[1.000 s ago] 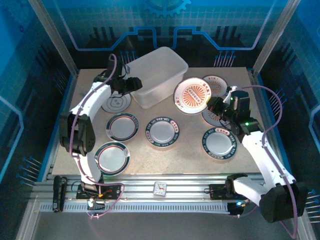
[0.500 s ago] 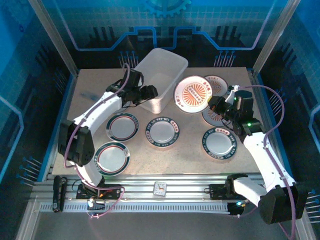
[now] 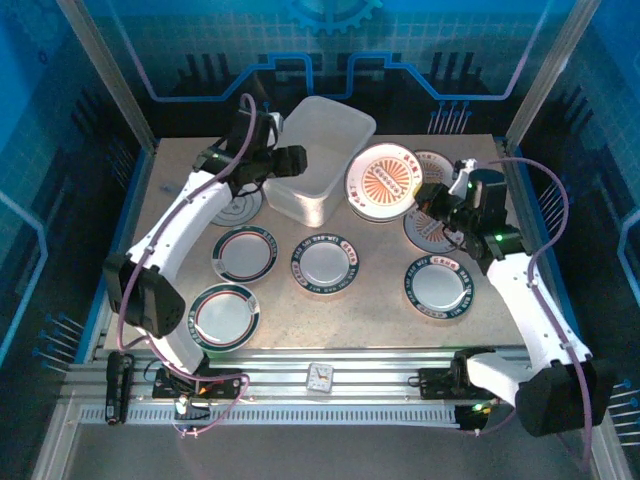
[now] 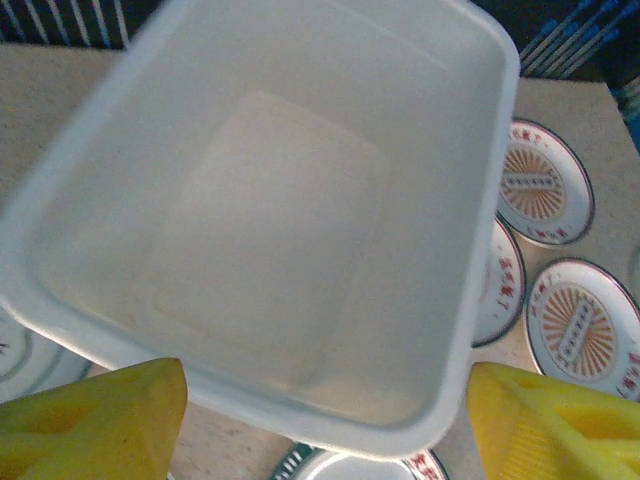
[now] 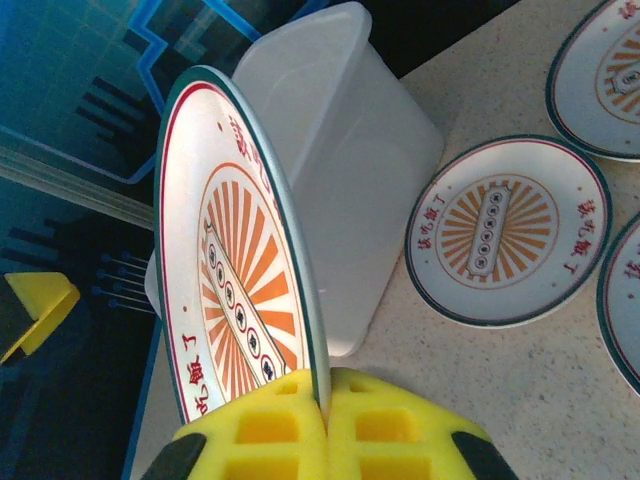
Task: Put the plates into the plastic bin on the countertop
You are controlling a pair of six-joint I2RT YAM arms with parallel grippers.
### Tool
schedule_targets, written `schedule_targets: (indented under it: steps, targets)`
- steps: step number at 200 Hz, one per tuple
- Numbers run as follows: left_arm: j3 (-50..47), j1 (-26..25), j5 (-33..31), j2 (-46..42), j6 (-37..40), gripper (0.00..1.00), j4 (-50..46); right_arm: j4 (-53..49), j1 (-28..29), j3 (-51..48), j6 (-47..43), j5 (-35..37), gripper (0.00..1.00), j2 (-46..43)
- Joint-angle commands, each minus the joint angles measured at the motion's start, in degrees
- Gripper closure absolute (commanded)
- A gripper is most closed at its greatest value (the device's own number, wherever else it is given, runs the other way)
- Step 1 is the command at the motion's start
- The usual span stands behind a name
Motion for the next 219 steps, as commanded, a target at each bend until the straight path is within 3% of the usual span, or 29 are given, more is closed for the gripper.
schedule_targets:
  steps: [1, 38, 83, 146, 219]
  targets:
    - [5.63, 4.41, -2.09, 3.64, 6.62, 0.25, -1.05, 0.84, 2.24, 5.43, -1.04, 1.48, 1.0, 2.51]
    - [15.17, 9.73, -0.14, 12.73, 10.12, 0.24, -3.96, 0.66, 4.96, 10.81, -1.21, 3.44, 1.0, 7.97]
    - [25.25, 12.45, 4.89, 23.4, 11.37, 0.24, -9.55, 0.53, 7.5, 15.75, -0.7, 4.35, 1.0, 13.17]
    - [22.74, 13.18, 8.17, 25.86, 8.88, 0.28, -9.43, -0.04, 9.39, 17.94, 0.09, 6.0, 1.0, 15.38]
    - [11.69, 13.27, 8.54, 20.03, 1.87, 0.46, -6.02, 0.14, 9.48, 16.14, 2.34, 9.46, 1.0, 13.32]
